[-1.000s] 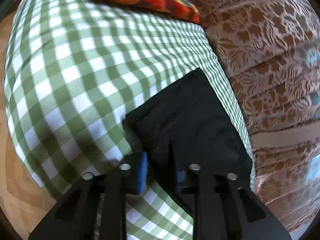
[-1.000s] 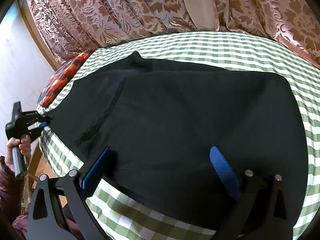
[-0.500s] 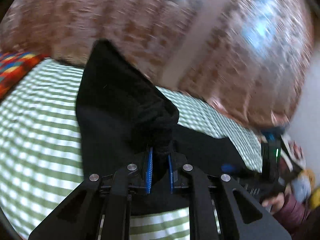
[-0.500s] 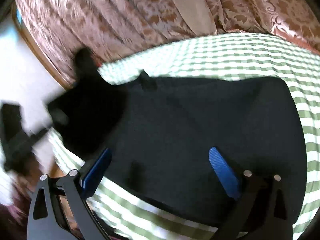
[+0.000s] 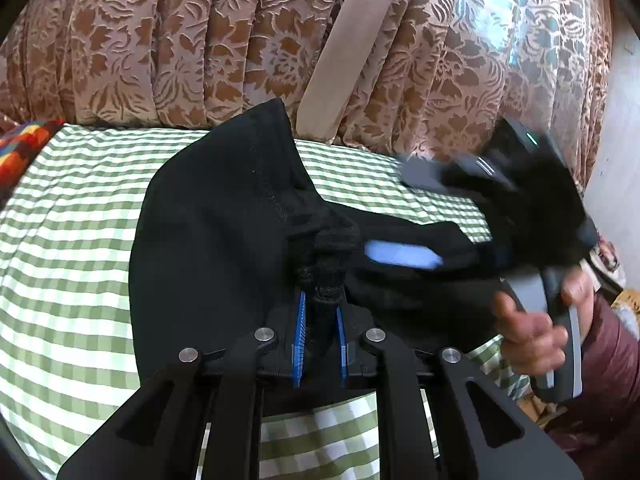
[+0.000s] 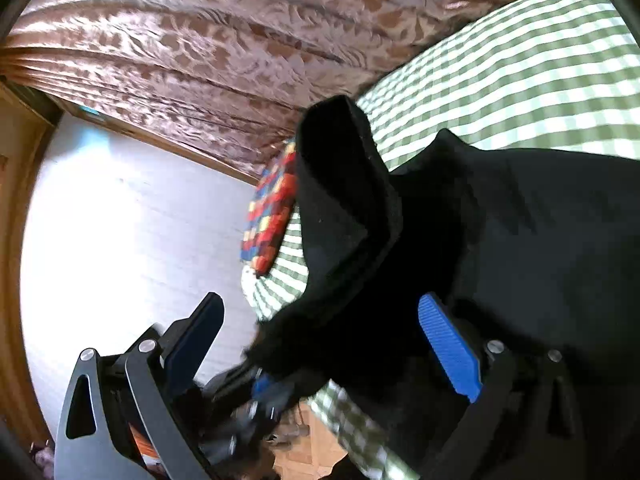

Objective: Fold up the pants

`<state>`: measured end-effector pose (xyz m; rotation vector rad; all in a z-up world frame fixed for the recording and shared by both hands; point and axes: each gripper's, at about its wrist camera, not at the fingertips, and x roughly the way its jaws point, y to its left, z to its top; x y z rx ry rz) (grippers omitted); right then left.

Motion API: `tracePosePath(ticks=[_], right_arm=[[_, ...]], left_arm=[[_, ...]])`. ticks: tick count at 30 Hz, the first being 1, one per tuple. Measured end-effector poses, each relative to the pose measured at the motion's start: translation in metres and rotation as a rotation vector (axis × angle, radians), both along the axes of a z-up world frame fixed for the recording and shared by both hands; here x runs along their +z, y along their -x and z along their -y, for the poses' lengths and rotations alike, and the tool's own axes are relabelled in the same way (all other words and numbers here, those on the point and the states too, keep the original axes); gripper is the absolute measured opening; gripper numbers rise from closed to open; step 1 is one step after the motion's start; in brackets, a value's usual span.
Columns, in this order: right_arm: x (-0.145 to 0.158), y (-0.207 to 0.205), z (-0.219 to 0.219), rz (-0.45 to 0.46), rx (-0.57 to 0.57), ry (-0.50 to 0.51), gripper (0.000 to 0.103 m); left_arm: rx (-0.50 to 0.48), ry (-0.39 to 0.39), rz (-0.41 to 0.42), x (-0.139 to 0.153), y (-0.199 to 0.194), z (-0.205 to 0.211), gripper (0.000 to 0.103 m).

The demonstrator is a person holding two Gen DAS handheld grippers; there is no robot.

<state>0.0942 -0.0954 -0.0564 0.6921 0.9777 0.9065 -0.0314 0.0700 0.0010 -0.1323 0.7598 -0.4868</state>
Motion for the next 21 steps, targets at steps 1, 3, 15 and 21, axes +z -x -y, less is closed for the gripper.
tracePosePath(ticks=[1, 3, 15, 21], right_arm=[[-0.001, -0.002, -0.006, 0.006, 0.002, 0.025, 0.096], [-0.003, -0.006, -0.018, 0.019, 0.01, 0.082, 0.064], [-0.004, -0.002, -0.029, 0.093, 0.017, 0.175, 0.015], [0.002, 0.003, -0.032, 0.107, 0.019, 0.164, 0.014]], left_arm=[[0.0, -0.01, 0.001, 0.0, 0.0, 0.001, 0.011], [-0.003, -0.036, 0.01, 0.0, 0.001, 0.005, 0.011], [0.008, -0.098, 0.016, -0.005, 0.003, 0.005, 0.011], [0.014, -0.115, 0.041, 0.0, 0.009, 0.003, 0.011]])
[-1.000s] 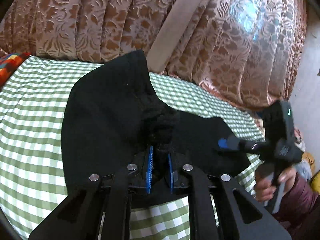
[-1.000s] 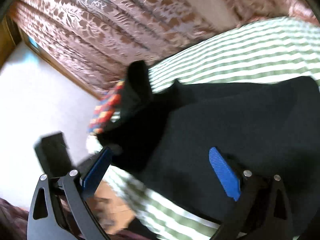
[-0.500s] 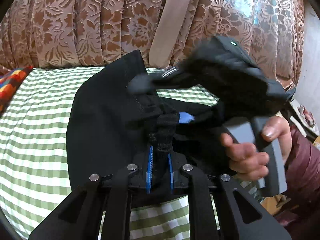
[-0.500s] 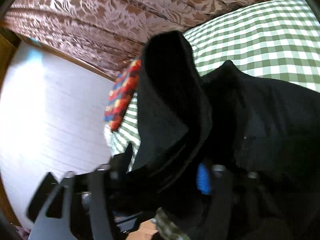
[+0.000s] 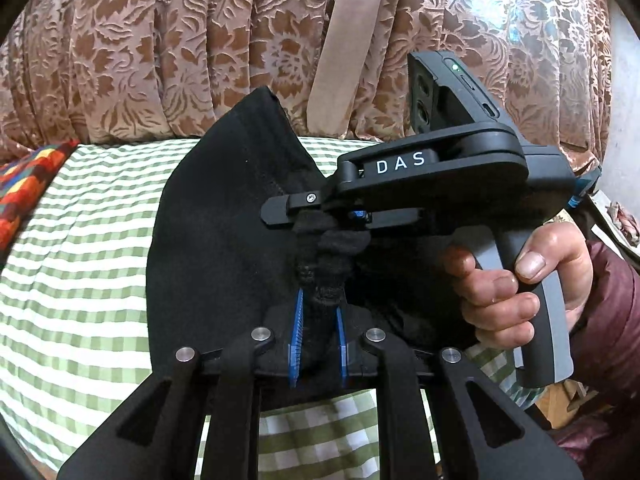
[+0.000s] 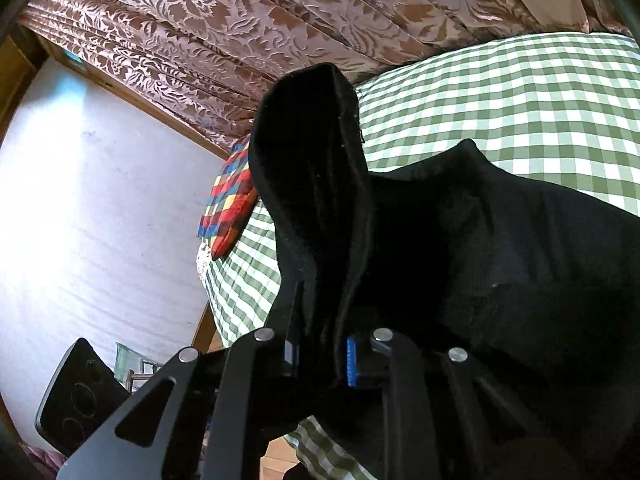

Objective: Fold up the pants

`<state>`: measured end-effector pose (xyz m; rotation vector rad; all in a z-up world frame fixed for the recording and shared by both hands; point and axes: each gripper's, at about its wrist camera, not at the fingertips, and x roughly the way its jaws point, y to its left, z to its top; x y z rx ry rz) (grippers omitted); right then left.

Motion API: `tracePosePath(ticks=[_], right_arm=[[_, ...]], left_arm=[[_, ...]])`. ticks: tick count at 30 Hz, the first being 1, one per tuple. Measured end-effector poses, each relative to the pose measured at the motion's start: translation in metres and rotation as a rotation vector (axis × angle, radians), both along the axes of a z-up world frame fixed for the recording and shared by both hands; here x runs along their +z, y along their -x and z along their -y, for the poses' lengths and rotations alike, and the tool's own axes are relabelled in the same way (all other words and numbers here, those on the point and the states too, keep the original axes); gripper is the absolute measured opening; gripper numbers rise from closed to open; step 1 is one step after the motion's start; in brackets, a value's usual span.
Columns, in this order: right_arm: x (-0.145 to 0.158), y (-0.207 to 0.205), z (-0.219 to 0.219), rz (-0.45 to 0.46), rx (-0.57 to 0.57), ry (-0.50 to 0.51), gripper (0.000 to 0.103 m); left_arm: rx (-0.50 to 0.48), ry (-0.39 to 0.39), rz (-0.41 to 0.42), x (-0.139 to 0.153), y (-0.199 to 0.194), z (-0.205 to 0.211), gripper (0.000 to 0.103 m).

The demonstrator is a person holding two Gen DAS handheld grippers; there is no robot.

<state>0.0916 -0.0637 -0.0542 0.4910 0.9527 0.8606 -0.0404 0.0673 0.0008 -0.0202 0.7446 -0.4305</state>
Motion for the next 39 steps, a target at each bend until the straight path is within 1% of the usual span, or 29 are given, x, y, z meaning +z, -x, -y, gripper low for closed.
tracePosePath(ticks=[3, 5, 6, 7, 8, 9, 10, 11, 12, 14, 16, 19, 21, 23, 26, 31, 35, 39], right_arm=[[0.004, 0.002, -0.002, 0.012, 0.006, 0.0, 0.014], [0.005, 0.002, -0.001, 0.011, 0.0, -0.003, 0.014], [0.005, 0.001, 0.001, 0.008, -0.004, -0.01, 0.014], [0.005, 0.001, 0.001, 0.006, -0.007, -0.01, 0.014], [0.005, 0.001, 0.002, 0.004, -0.008, -0.012, 0.014], [0.006, 0.002, 0.002, 0.004, -0.007, -0.014, 0.014], [0.008, 0.003, 0.001, 0.007, -0.004, -0.018, 0.014], [0.01, 0.004, 0.0, 0.009, 0.0, -0.024, 0.014], [0.014, 0.007, -0.003, 0.015, 0.008, -0.032, 0.014], [0.024, 0.014, -0.008, 0.035, 0.027, -0.045, 0.014], [0.036, 0.021, -0.011, 0.057, 0.04, -0.056, 0.014], [0.055, 0.033, -0.013, 0.095, 0.058, -0.084, 0.014], [0.067, 0.04, -0.011, 0.112, 0.06, -0.098, 0.014], [0.079, 0.049, -0.005, 0.132, 0.057, -0.113, 0.014], [0.093, 0.06, 0.01, 0.159, 0.048, -0.127, 0.014], [0.103, 0.075, 0.056, 0.194, -0.013, -0.12, 0.014], [0.098, 0.084, 0.104, 0.199, -0.106, -0.088, 0.014], [0.077, 0.094, 0.158, 0.177, -0.223, -0.048, 0.014]], left_arm=[[0.006, -0.011, 0.015, 0.004, 0.003, -0.001, 0.014], [0.004, -0.011, 0.023, 0.006, 0.006, -0.005, 0.019], [-0.011, 0.007, 0.023, 0.009, 0.009, -0.009, 0.027], [-0.032, 0.032, 0.02, 0.011, 0.012, -0.014, 0.039], [-0.055, 0.075, 0.021, 0.015, 0.017, -0.023, 0.046], [-0.066, 0.126, 0.024, 0.02, 0.022, -0.035, 0.055], [-0.065, 0.165, 0.023, 0.023, 0.025, -0.044, 0.058], [-0.057, 0.216, 0.019, 0.025, 0.027, -0.058, 0.058], [-0.022, 0.275, 0.014, 0.027, 0.029, -0.077, 0.058], [0.069, 0.334, 0.005, 0.025, 0.029, -0.107, 0.058], [0.192, 0.397, -0.02, 0.019, 0.026, -0.143, 0.058], [0.284, 0.486, -0.055, 0.009, 0.021, -0.173, 0.058], [0.317, 0.527, -0.082, 0.001, 0.015, -0.183, 0.058], [0.325, 0.532, -0.098, -0.002, 0.01, -0.184, 0.058], [0.303, 0.549, -0.116, -0.006, 0.003, -0.176, 0.058], [0.211, 0.56, -0.128, -0.003, -0.018, -0.145, 0.058], [0.114, 0.559, -0.145, 0.0, -0.03, -0.11, 0.058], [-0.008, 0.547, -0.19, -0.002, -0.042, -0.066, 0.058]])
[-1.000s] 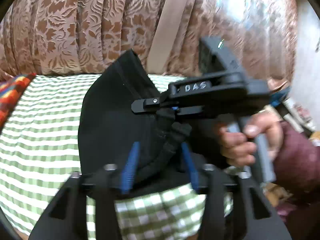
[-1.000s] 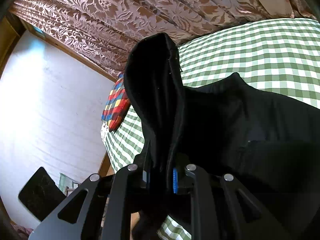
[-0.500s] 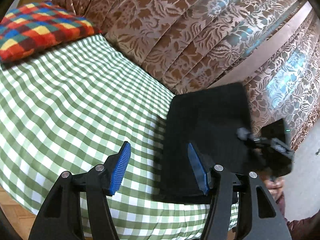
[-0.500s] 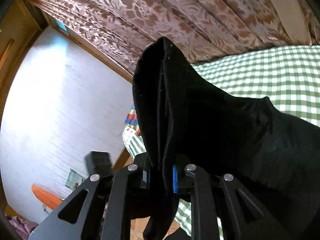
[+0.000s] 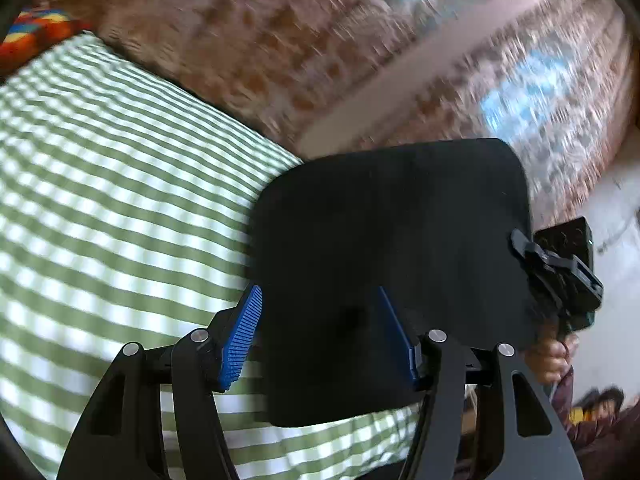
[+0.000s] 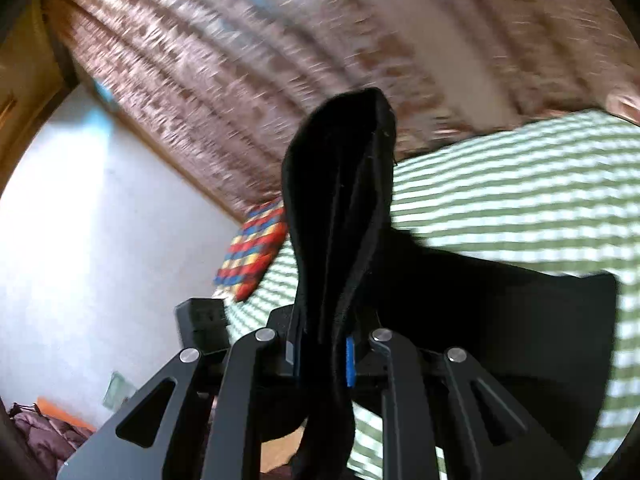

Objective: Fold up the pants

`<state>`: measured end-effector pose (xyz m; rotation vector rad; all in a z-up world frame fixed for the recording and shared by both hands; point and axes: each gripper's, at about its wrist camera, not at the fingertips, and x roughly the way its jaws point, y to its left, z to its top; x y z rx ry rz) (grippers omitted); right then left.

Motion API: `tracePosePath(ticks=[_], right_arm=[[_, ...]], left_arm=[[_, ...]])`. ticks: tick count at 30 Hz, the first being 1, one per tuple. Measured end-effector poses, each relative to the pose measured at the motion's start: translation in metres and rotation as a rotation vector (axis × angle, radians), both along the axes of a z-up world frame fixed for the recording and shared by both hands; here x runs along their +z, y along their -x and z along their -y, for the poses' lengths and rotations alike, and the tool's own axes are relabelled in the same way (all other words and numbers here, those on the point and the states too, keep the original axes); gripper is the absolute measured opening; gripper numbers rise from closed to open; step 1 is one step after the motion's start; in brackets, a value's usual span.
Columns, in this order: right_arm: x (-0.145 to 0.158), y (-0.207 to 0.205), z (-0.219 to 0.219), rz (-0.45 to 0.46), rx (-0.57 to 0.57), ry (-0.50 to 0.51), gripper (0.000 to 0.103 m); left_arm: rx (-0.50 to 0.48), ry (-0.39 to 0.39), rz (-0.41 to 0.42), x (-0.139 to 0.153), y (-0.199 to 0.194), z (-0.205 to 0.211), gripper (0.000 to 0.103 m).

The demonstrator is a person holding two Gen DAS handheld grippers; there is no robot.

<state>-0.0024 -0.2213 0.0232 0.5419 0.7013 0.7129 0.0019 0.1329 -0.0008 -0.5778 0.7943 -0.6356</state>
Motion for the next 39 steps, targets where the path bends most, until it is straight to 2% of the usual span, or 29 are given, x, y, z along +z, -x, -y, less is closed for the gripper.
tracePosePath(ticks=[5, 9, 15, 18, 20, 22, 26, 28, 29, 32, 35, 37, 39], right_arm=[[-0.052, 0.005, 0.063, -0.108, -0.168, 0.02, 0.014], [-0.09, 0.006, 0.09, -0.197, -0.229, 0.001, 0.014], [-0.109, 0.004, 0.094, -0.229, -0.256, -0.013, 0.014], [-0.11, 0.005, 0.095, -0.234, -0.272, -0.02, 0.014], [-0.1, 0.008, 0.096, -0.201, -0.279, -0.033, 0.014], [-0.092, 0.008, 0.094, -0.183, -0.285, 0.01, 0.014], [-0.109, -0.003, 0.095, -0.264, -0.313, 0.082, 0.017], [-0.111, 0.003, 0.103, -0.266, -0.334, 0.037, 0.018], [-0.107, 0.009, 0.106, -0.25, -0.348, 0.034, 0.023], [-0.095, 0.029, 0.12, -0.225, -0.376, -0.018, 0.024], [-0.079, 0.054, 0.127, -0.19, -0.348, -0.099, 0.024], [-0.075, 0.07, 0.126, -0.208, -0.322, -0.13, 0.031], [-0.076, 0.081, 0.124, -0.232, -0.31, -0.149, 0.048]], left_arm=[[-0.179, -0.023, -0.031, -0.008, -0.001, 0.051, 0.058], [-0.28, -0.055, -0.046, -0.016, 0.005, 0.082, 0.058], [-0.308, -0.048, -0.046, -0.014, 0.006, 0.092, 0.058], [-0.331, -0.056, -0.041, -0.012, 0.008, 0.096, 0.058], [-0.34, -0.056, -0.042, -0.013, 0.01, 0.098, 0.058], [-0.347, -0.05, -0.04, -0.01, 0.009, 0.1, 0.058], [-0.39, -0.055, -0.025, -0.006, 0.012, 0.108, 0.058], [-0.394, -0.056, -0.031, -0.008, 0.011, 0.113, 0.058], [-0.395, -0.056, -0.031, -0.009, 0.011, 0.115, 0.058], [-0.391, -0.047, -0.032, -0.009, 0.012, 0.115, 0.058], [-0.388, -0.039, -0.032, -0.009, 0.012, 0.112, 0.058], [-0.388, -0.034, -0.032, -0.01, 0.012, 0.111, 0.058], [-0.385, -0.031, -0.031, -0.01, 0.012, 0.111, 0.058]])
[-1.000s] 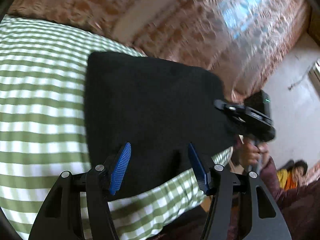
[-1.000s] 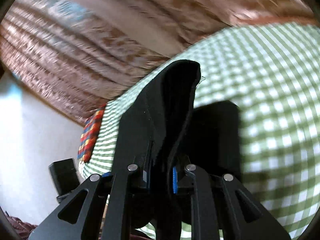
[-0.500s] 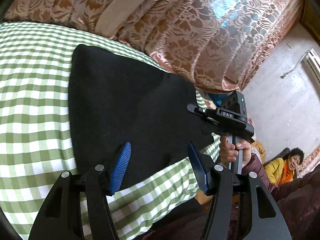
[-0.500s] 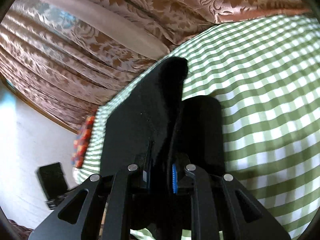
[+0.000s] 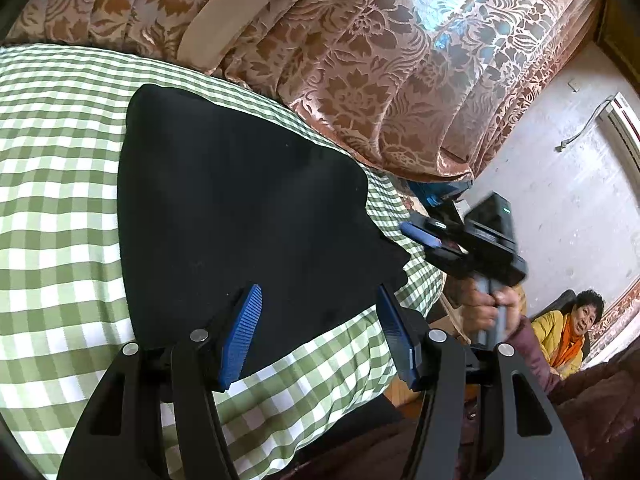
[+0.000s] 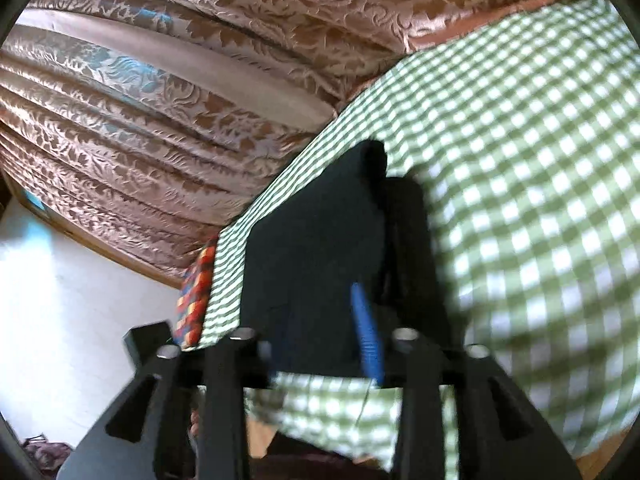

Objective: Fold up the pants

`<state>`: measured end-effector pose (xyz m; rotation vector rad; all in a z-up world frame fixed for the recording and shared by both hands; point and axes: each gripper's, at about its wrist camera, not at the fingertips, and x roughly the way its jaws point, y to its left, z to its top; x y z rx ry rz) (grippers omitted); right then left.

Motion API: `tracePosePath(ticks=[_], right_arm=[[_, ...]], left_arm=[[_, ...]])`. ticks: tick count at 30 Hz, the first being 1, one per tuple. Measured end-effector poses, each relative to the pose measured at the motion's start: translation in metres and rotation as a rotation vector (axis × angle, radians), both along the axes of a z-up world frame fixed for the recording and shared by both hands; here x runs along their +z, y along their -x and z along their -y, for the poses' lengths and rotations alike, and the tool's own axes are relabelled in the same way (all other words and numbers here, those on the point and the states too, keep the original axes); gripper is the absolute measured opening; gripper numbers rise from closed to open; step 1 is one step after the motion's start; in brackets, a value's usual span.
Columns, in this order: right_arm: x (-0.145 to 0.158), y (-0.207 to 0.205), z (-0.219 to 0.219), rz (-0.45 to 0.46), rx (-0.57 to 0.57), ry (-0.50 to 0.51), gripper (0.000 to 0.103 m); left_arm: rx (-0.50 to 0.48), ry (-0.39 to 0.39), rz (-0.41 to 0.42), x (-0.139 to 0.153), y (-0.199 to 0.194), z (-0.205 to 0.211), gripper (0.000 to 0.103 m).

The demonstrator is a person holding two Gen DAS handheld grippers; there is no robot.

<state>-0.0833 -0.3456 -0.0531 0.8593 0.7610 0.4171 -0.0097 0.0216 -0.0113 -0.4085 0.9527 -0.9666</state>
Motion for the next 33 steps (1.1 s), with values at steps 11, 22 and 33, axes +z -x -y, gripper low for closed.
tracePosePath(ticks=[11, 22, 33], right_arm=[[-0.026, -0.009, -0.009, -0.083, -0.073, 0.016, 0.009], [-0.016, 0.006, -0.024, -0.067, -0.029, 0.263, 0.006], [-0.025, 0.002, -0.02, -0.082, -0.01, 0.265, 0.025]], left_arm=[[0.011, -0.004, 0.013, 0.002, 0.002, 0.002, 0.058], [0.069, -0.019, 0.079, 0.024, 0.005, -0.02, 0.058], [0.069, -0.211, 0.101, 0.003, 0.008, -0.001, 0.058]])
